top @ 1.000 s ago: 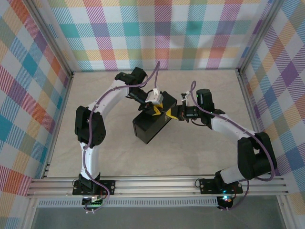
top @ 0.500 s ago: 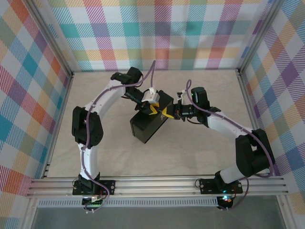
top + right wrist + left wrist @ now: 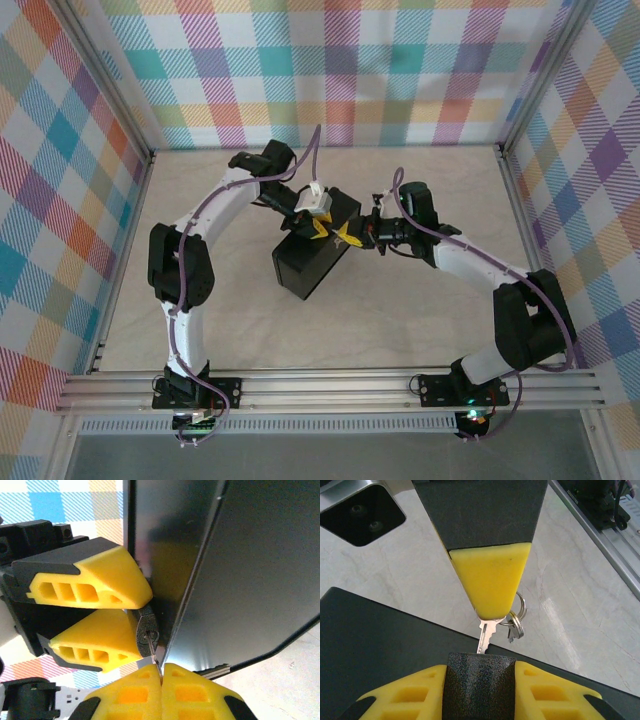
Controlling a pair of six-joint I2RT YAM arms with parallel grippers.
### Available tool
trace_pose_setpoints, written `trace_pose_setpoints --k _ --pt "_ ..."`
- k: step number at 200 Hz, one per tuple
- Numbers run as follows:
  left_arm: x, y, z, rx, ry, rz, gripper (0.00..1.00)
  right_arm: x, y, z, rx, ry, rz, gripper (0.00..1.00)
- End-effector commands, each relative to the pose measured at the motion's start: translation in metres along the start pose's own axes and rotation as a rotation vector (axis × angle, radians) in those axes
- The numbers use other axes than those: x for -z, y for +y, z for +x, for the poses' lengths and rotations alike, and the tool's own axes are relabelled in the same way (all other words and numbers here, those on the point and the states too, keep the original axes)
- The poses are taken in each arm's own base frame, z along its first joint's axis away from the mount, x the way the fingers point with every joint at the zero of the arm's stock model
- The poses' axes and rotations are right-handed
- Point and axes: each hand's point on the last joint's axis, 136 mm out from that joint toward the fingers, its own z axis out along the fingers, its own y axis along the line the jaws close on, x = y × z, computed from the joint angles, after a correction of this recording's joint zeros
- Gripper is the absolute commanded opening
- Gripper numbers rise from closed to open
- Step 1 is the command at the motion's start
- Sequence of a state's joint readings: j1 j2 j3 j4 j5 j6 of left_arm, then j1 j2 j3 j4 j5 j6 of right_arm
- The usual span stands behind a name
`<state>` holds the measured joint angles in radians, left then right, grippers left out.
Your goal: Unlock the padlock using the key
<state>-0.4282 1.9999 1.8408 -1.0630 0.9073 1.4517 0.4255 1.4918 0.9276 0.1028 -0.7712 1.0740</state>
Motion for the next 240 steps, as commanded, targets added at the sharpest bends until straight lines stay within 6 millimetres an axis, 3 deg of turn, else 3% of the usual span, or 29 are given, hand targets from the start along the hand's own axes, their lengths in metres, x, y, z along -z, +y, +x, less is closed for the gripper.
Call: trace_pose_setpoints --k 1,24,49,70,107,156,185,217,240 --pt "-0.027 -0.012 -0.018 0.002 -0.104 0.09 0.3 -0.01 0.047 0.022 0.198 0.043 -0.071 0.03" --pt "-0.024 -0.018 -0.023 -0.01 -0.116 0.105 0.3 -0.011 0.032 0.013 0.247 -0.006 0.007 0.03" --pt "-0.025 -0.023 -0.023 -0.013 -0.095 0.114 0.31 -0.008 0.033 0.001 0.321 -0.063 0.049 0.03" --pt "-0.024 -0.024 -0.025 -0.007 -0.095 0.122 0.32 -0.009 0.043 -0.001 0.366 -0.075 0.034 0.03" --pt "-0.025 -0.02 -0.025 0.011 -0.097 0.113 0.33 -0.021 0.057 0.015 0.379 -0.025 -0.048 0.03" --pt "-0.027 -0.018 -0.023 0.02 -0.098 0.11 0.32 -0.023 0.09 0.02 0.203 0.035 -0.266 0.03" --pt "-0.026 -0.02 -0.024 0.021 -0.099 0.112 0.29 -0.023 0.09 0.017 0.151 0.023 -0.248 0.03" --pt "-0.026 -0.023 -0.026 0.023 -0.109 0.122 0.25 -0.015 0.061 0.012 0.281 -0.089 0.023 0.04" --pt "-0.025 -0.023 -0.027 0.02 -0.122 0.123 0.25 -0.017 0.057 0.013 0.312 -0.093 -0.007 0.03"
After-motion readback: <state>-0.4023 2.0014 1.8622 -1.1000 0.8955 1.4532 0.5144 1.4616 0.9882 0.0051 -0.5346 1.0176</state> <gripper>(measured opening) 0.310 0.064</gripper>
